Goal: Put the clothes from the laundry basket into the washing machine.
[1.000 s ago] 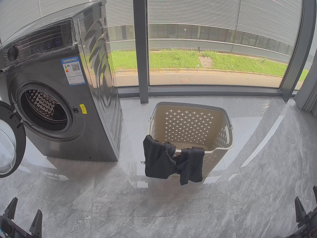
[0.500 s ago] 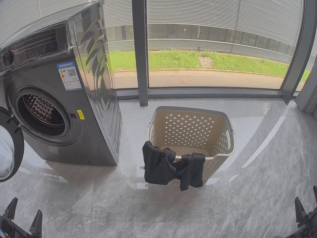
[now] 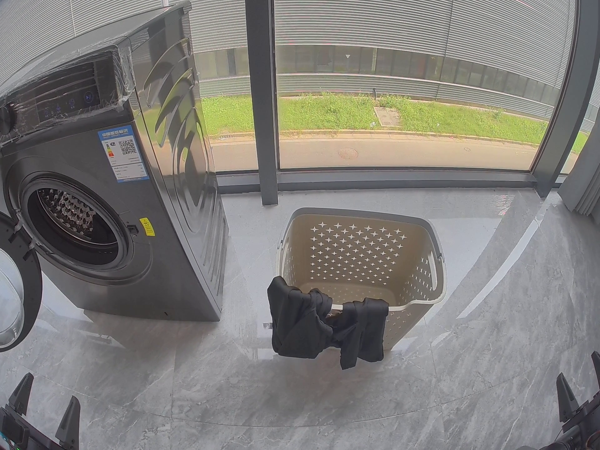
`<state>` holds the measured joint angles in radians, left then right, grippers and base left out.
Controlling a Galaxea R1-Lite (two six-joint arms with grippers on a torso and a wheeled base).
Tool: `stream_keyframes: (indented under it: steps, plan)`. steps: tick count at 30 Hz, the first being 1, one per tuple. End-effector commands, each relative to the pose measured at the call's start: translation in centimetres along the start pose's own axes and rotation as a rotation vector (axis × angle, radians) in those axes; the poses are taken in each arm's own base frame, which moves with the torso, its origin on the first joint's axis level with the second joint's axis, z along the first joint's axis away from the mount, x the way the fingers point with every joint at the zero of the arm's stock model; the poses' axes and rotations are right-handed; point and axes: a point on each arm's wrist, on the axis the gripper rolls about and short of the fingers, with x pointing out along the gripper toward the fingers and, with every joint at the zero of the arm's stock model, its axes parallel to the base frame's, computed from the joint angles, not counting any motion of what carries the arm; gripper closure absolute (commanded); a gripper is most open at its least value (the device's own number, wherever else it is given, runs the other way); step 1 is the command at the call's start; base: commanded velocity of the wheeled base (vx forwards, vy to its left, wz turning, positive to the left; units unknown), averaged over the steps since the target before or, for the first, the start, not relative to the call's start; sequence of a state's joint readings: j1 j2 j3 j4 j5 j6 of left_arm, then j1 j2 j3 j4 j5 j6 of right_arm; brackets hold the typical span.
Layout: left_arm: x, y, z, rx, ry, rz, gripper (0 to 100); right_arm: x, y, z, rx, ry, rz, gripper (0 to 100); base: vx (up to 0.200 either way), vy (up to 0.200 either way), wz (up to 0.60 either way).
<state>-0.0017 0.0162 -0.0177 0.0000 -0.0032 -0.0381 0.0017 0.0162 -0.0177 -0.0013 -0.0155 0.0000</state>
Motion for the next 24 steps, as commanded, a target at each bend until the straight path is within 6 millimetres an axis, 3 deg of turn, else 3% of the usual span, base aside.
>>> stream_keyframes:
  steps: [1, 6, 19, 22, 23, 24]
  plan:
    - [0.0, 0.0, -0.5, 0.0, 0.0, 0.0, 0, 0.0, 0.0, -0.5, 0.0, 0.004, 0.006, 0, 0.0, -0.2, 0.0]
    - [0.0, 0.0, -0.5, 0.001, 0.0, 0.0, 0, 0.0, 0.0, -0.5, 0.002, 0.003, 0.008, 0, 0.0, -0.2, 0.0]
    - [0.0, 0.0, -0.5, 0.001, 0.0, 0.0, 0, 0.0, 0.0, -0.5, 0.009, 0.0, 0.009, 0, 0.0, 0.0, 0.0]
    - [0.0, 0.0, -0.5, 0.001, 0.0, 0.0, 0, -0.4, 0.0, 1.3, 0.012, -0.092, 0.011, 0, 0.0, 0.0, 0.0]
    - [0.0, 0.0, -0.5, 0.001, 0.0, 0.0, 0, -1.6, 0.0, 4.5, 0.013, -0.207, 0.03, 0, 0.0, 0.0, 0.0]
    - [0.0, 0.0, -0.5, 0.001, 0.0, 0.0, 0, -1.9, 0.0, 5.2, 0.013, -0.226, 0.038, 0, 0.0, 0.0, 0.0]
